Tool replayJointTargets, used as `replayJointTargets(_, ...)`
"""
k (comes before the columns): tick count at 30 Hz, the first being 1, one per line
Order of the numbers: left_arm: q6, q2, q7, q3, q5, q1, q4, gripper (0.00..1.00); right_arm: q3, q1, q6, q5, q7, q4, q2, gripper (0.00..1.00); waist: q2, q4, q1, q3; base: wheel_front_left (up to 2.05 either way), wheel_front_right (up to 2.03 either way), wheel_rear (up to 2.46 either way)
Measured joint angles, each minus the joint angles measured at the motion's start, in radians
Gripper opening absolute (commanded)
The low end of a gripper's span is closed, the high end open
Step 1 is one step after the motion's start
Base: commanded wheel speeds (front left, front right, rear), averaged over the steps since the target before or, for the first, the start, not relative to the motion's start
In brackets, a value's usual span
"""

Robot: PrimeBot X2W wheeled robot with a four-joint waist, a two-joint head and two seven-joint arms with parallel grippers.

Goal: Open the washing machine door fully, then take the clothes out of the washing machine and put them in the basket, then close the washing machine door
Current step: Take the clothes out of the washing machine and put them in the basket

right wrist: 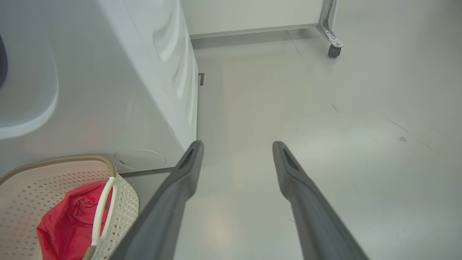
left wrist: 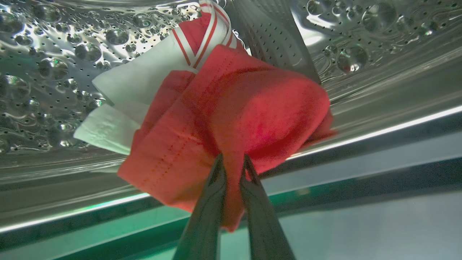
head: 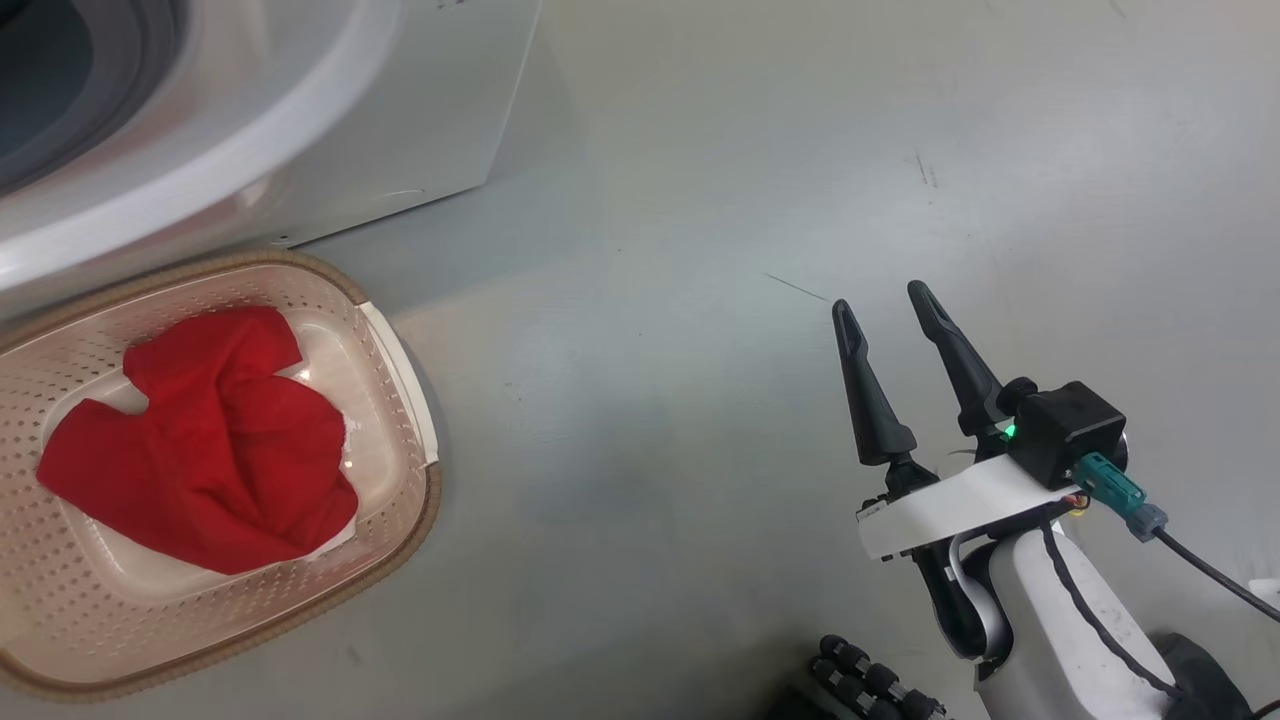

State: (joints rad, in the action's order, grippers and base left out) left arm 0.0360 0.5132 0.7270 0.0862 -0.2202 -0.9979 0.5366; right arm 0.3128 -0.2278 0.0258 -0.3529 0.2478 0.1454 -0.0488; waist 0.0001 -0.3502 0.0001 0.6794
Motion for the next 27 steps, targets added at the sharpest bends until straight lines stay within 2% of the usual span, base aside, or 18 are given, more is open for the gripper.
replayJointTargets(11, 0.005, -0.004, -0.030, -0.014, -0.009, -0.011, -0.014, 0.00, -0.014, -0.020, 0.003, 0.000, 0.000, 0.001, 0.000, 1.00, 0.0000, 0.009, 0.0000, 0.002, 0.00, 0.00, 0.00)
replayJointTargets(22, 0.003, -0.070, -0.211, -0.039, -0.045, -0.011, -0.093, 0.00, -0.042, -0.027, 0.002, 0.017, 0.000, -0.009, 0.000, 1.00, 0.0000, 0.053, 0.0000, -0.006, 0.00, 0.00, 0.00)
replayJointTargets(27, -0.005, -0.117, -0.308, -0.042, -0.053, 0.017, -0.136, 0.00, -0.048, -0.027, 0.003, 0.036, 0.000, -0.011, -0.012, 1.00, 0.0000, 0.082, 0.0000, -0.016, 0.00, 0.00, 0.00)
